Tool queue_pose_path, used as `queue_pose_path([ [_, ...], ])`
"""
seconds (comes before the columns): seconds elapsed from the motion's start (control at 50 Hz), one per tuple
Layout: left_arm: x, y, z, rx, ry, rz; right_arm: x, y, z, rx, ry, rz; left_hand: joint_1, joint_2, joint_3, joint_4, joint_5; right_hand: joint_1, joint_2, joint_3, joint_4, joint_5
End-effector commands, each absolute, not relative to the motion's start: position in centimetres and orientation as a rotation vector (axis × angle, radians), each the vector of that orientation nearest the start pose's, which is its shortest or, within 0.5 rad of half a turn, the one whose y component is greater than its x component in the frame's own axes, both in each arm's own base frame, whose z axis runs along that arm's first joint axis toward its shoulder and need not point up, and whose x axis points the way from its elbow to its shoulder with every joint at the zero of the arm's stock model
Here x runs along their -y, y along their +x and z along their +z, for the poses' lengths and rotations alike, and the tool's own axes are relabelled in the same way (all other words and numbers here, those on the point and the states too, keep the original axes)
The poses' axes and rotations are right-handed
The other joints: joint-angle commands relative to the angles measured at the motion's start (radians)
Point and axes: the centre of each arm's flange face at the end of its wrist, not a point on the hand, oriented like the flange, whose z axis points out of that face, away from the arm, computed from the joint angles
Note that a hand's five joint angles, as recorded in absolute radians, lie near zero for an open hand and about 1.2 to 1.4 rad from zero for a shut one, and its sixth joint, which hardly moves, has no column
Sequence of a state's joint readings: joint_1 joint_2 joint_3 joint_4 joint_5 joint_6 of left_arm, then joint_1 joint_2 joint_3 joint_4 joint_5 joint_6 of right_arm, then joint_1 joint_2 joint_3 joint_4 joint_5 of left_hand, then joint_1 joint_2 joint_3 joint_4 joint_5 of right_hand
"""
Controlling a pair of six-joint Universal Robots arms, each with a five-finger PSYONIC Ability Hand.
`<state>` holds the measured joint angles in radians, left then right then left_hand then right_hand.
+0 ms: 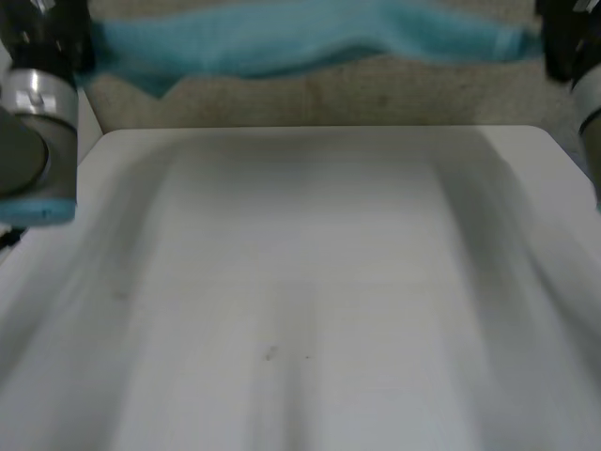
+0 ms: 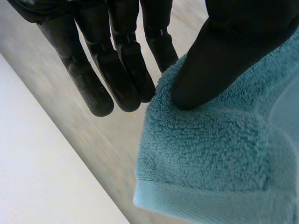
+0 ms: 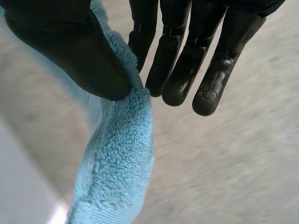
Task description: Fold the laundry
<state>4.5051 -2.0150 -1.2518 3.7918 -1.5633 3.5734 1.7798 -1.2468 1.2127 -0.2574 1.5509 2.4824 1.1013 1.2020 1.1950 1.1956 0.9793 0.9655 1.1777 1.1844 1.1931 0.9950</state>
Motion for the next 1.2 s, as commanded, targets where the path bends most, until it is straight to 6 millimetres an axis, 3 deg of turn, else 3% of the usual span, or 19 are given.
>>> queue_pose_path([
  [0.02, 39.0, -21.8, 21.6, -1.722, 0.62, -2.355, 36.5, 21.7, 22.7, -2.191, -1.105, -2.366, 0.295, 0.194, 0.201, 0.201, 0.242, 0.431, 0.219, 0.212, 0.203, 0.227],
  [0.06, 38.6, -22.0, 18.9, -1.795, 0.663, -2.307, 36.7, 21.8, 19.4, -2.283, -1.136, -2.246, 0.295, 0.194, 0.201, 0.201, 0.242, 0.431, 0.219, 0.212, 0.203, 0.227],
  [0.14, 37.9, -21.9, 15.1, -1.918, 0.712, -2.211, 36.6, 21.7, 15.8, -2.379, -1.166, -2.114, 0.295, 0.194, 0.201, 0.201, 0.242, 0.431, 0.219, 0.212, 0.203, 0.227],
  [0.26, 35.9, -21.4, 12.3, -2.043, 0.77, -2.066, 35.8, 21.1, 14.7, -2.473, -1.187, -1.988, 0.295, 0.194, 0.201, 0.201, 0.242, 0.431, 0.219, 0.212, 0.203, 0.227],
  [0.34, 34.1, -20.9, 13.3, -2.079, 0.828, -1.964, 34.6, 20.4, 16.4, -2.533, -1.199, -1.906, 0.295, 0.194, 0.201, 0.201, 0.242, 0.431, 0.219, 0.212, 0.203, 0.227],
  [0.44, 31.1, -19.5, 15.3, -2.184, 0.89, -1.78, 31.5, 20.0, 19.3, -2.59, -1.268, -1.725, 0.295, 0.194, 0.201, 0.201, 0.242, 0.431, 0.219, 0.212, 0.203, 0.227],
  [0.48, 30.2, -19.0, 16.1, -2.217, 0.901, -1.725, 31.0, 19.9, 19.4, -2.603, -1.29, -1.688, 0.295, 0.194, 0.201, 0.201, 0.242, 0.431, 0.219, 0.212, 0.203, 0.227],
  [0.6, 25.4, -17.3, 18.2, -2.35, 1.043, -1.406, 26.2, 16.9, 18.4, -2.665, -1.832, -1.236, 0.295, 0.194, 0.201, 0.201, 0.242, 0.431, 0.219, 0.212, 0.203, 0.227],
  [0.66, 24.3, -16.9, 18.7, -2.352, 1.1, -1.332, 24.7, 16.5, 18.4, -2.621, -1.968, -1.136, 0.295, 0.194, 0.201, 0.201, 0.242, 0.431, 0.219, 0.212, 0.203, 0.227],
  [0.7, 24.1, -16.9, 18.9, -2.331, 1.129, -1.323, 24.7, 16.5, 18.8, -2.62, -1.951, -1.176, 0.295, 0.194, 0.201, 0.201, 0.242, 0.431, 0.219, 0.212, 0.203, 0.227],
  [0.8, 25.4, -17.2, 19.1, -2.224, 1.153, -1.39, 26.0, 16.8, 19.2, -2.604, -1.944, -1.299, 0.295, 0.194, 0.201, 0.201, 0.242, 0.431, 0.219, 0.212, 0.203, 0.227],
  [0.84, 27.1, -17.5, 18.7, -2.177, 1.14, -1.443, 27.0, 17.0, 19.3, -2.602, -1.942, -1.356, 0.295, 0.194, 0.201, 0.201, 0.242, 0.431, 0.219, 0.212, 0.203, 0.227],
  [0.94, 31.1, -18.7, 18.2, -2.061, 1.098, -1.59, 31.8, 17.5, 18.6, -2.614, -1.876, -1.536, 0.295, 0.194, 0.201, 0.201, 0.242, 0.431, 0.219, 0.212, 0.203, 0.227],
  [1.04, 35.4, -20.3, 17.9, -1.965, 1.043, -1.736, 37.0, 18.1, 18.4, -2.648, -1.619, -1.784, 0.295, 0.194, 0.201, 0.201, 0.242, 0.431, 0.219, 0.212, 0.203, 0.227],
  [1.12, 38.6, -22.4, 17.1, -1.908, 1.015, -1.852, 39.3, 20.1, 17.5, -2.581, -1.549, -1.897, 0.295, 0.194, 0.201, 0.201, 0.242, 0.431, 0.219, 0.212, 0.203, 0.227],
  [1.2, 40.5, -23.2, 15.6, -1.88, 1.004, -1.881, 41.4, 21.6, 15.7, -2.503, -1.551, -2.013, 0.295, 0.194, 0.201, 0.201, 0.242, 0.431, 0.219, 0.212, 0.203, 0.227],
])
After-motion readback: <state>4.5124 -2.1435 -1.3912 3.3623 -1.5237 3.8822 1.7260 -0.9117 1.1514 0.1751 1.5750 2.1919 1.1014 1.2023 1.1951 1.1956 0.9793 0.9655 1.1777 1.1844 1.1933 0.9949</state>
